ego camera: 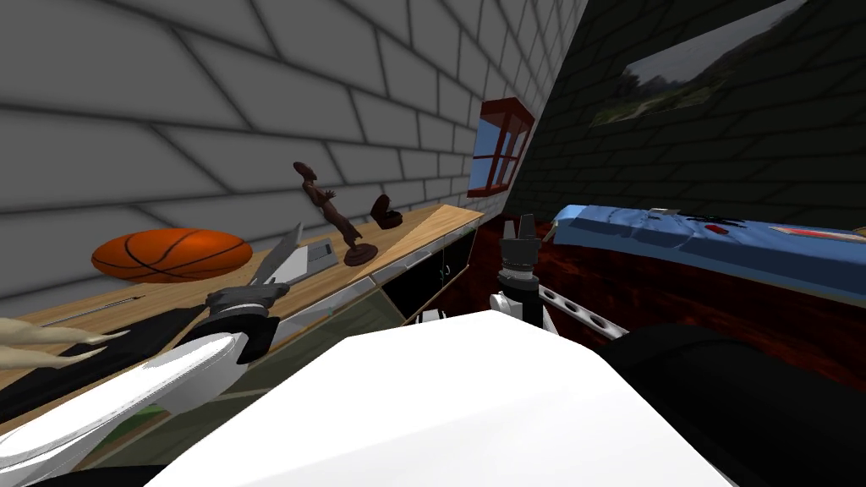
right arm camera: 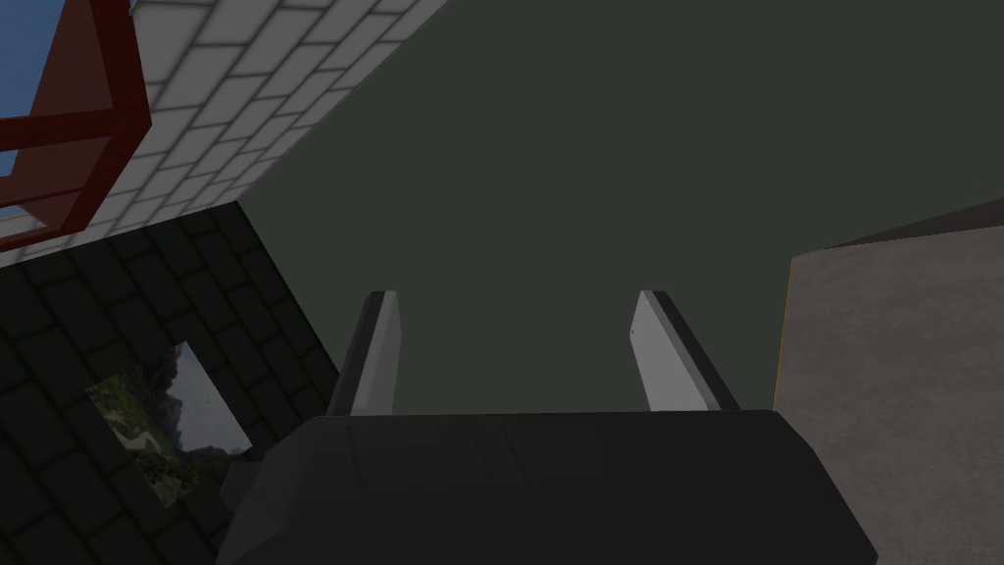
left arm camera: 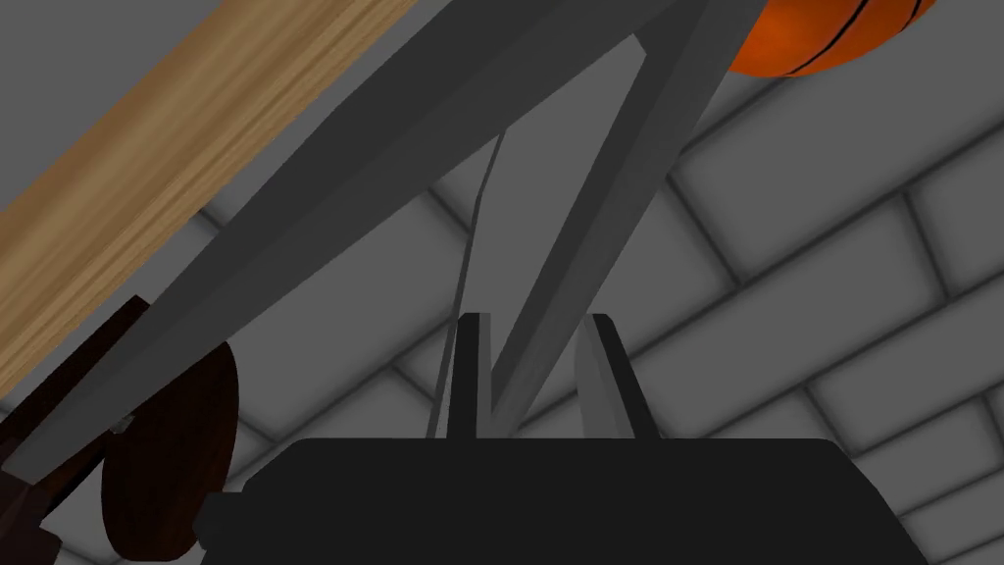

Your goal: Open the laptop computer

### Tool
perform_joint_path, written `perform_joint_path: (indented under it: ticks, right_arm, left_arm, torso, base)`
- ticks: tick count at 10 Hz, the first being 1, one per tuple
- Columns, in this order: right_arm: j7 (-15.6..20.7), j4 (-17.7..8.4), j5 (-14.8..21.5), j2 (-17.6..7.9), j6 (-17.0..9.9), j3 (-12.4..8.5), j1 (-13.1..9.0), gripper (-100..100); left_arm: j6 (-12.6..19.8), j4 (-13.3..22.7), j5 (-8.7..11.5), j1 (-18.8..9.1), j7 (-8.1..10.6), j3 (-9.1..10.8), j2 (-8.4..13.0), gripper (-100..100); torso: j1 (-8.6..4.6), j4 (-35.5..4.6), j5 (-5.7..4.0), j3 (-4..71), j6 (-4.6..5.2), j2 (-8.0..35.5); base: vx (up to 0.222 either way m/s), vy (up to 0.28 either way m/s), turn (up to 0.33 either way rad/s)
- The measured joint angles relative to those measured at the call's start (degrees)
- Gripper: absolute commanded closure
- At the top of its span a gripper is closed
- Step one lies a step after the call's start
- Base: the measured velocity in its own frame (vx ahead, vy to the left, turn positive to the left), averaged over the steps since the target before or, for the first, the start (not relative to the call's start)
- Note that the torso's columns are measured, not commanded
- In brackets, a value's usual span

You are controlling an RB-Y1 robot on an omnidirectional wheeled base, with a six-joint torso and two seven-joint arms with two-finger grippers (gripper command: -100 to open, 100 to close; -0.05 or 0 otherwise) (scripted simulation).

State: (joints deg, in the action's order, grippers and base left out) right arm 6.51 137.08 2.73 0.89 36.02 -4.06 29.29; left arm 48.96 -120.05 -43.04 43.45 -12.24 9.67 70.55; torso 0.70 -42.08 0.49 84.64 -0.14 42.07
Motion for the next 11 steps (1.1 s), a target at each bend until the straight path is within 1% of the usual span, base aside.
perform_joint_path:
  ticks: [1, 2, 3, 4, 5, 6, 8, 10, 11]
  right_arm:
    - [0.0, 0.0, 0.0, 0.0, 0.0, 0.0, 0.0, 0]
    - [0.0, 0.0, 0.0, 0.0, 0.0, 0.0, 0.0, 0]
    - [0.0, 0.0, 0.0, 0.0, 0.0, 0.0, 0.0, 0]
    - [0.0, 0.0, 0.0, 0.0, 0.0, 0.0, 0.0, 0]
    - [0.0, 0.0, 0.0, 0.0, 0.0, 0.0, 0.0, 0]
    - [0.0, 0.0, 0.0, 0.0, 0.0, 0.0, 0.0, 0]
    - [0.0, 0.0, 0.0, 0.0, 0.0, 0.0, 0.0, 0]
    - [0.0, 0.0, 0.0, 0.0, 0.0, 0.0, 0.0, 0]
    - [0.0, 0.0, 0.0, 0.0, 0.0, 0.0, 0.0, 0]
  left_arm:
    - [0.7, 0.4, -1.4, 0.3, -0.92, -0.85, 0.0, -100]
    - [0.9, -0.8, -0.2, 1.4, -1.37, 0.62, 1.4, -100]
    - [1.0, -1.8, 1.0, 1.9, -1.55, 1.72, 2.6, -100]
    - [1.4, -3.0, 2.2, 2.0, -2.01, 2.32, 3.7, -100]
    - [1.7, -3.9, 3.9, 2.2, -2.59, 3.10, 5.2, -100]
    - [1.7, -4.2, 5.0, 2.2, -2.85, 3.77, 6.4, -100]
    - [1.8, -5.9, 7.3, 3.4, -3.37, 6.10, 8.8, -100]
    - [2.7, -8.3, 9.9, 4.1, -4.28, 7.83, 11.3, -100]
    - [2.8, -8.4, 10.1, 4.2, -4.40, 7.90, 11.5, 0]
  torso:
    - [-0.06, 0.0, 0.03, 0.0, 0.01, 0.0]
    - [-0.26, -0.1, -0.23, 0.0, 0.03, 0.1]
    - [-0.54, -0.2, -0.40, 0.0, 0.13, 0.1]
    - [-0.73, -0.2, -0.49, -0.1, 0.16, 0.2]
    - [-0.92, -0.3, -0.63, -0.1, 0.18, 0.3]
    - [-0.98, -0.3, -0.66, -0.1, 0.14, 0.3]
    - [-0.80, -0.3, -0.60, -0.2, 0.15, 0.4]
    - [-0.81, -0.3, -0.58, -0.1, 0.18, 0.3]
    - [-0.72, -0.3, -0.54, -0.1, 0.16, 0.3]
  base:
    - [0.025, -0.012, 0.176]
    - [0.043, 0.001, 0.201]
    - [0.044, 0.006, 0.134]
    - [0.026, -0.020, 0.093]
    - [0.029, -0.032, 0.126]
    - [0.029, -0.032, 0.122]
    - [0.026, -0.019, 0.152]
    - [0.017, -0.022, 0.063]
    - [0.000, 0.000, 0.000]
